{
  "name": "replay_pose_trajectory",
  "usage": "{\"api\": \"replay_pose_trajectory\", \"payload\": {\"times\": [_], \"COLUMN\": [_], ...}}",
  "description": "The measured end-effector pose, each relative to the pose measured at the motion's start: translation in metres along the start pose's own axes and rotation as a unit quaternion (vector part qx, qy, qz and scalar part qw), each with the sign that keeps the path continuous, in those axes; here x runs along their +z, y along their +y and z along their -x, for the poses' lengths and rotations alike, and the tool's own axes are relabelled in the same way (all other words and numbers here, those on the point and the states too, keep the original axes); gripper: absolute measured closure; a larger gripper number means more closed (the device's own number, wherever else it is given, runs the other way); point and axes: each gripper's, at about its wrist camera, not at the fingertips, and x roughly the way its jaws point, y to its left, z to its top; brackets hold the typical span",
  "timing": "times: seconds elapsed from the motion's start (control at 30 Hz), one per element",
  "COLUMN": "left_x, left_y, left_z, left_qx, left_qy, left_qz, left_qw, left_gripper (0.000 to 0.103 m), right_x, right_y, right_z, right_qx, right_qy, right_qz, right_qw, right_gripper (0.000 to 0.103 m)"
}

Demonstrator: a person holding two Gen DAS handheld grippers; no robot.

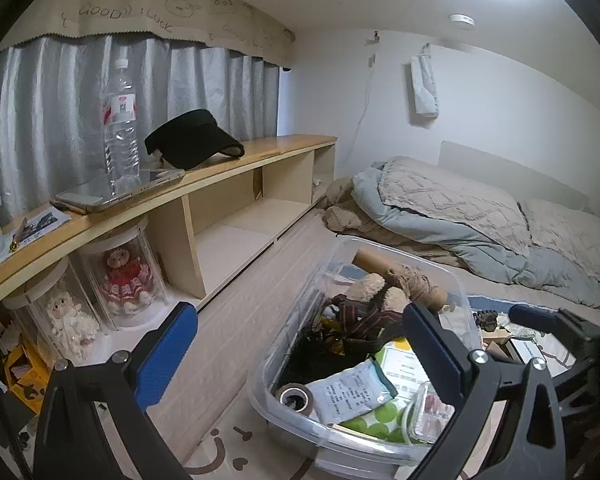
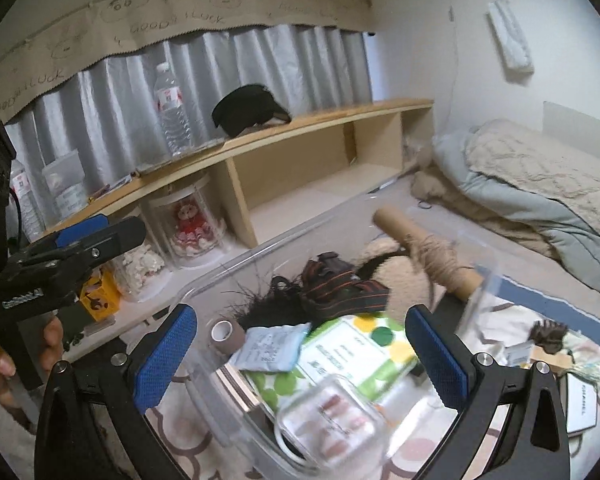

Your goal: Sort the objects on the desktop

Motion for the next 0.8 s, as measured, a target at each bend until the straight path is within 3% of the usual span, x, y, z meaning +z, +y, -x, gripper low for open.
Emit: {"api": "replay_pose_trajectory", "payload": {"times": [0.27,0.8], "left_x": [-0.006,-0.043], "left_y": [-0.024,-0.066], "left_z": [0.017,0.054], "left_qx": [0.0,-0.051], "left_qy": [-0.004,0.011], "left_qz": [-0.018,-0.06], "left_qw": [0.9998,0.9968], "left_gripper": [0.0,0.0], "right_x": [-0.007,-0.042], "right_y": [-0.014,-0.021], "right_z": [0.038,0.1], "right_qx": [-0.022,-0.067], "right_qy": [-0.024,-0.046], "right_qz": [-0.006,0.004], "right_qw": [0.999,0.997], "right_gripper": [0.0,0.0]}}
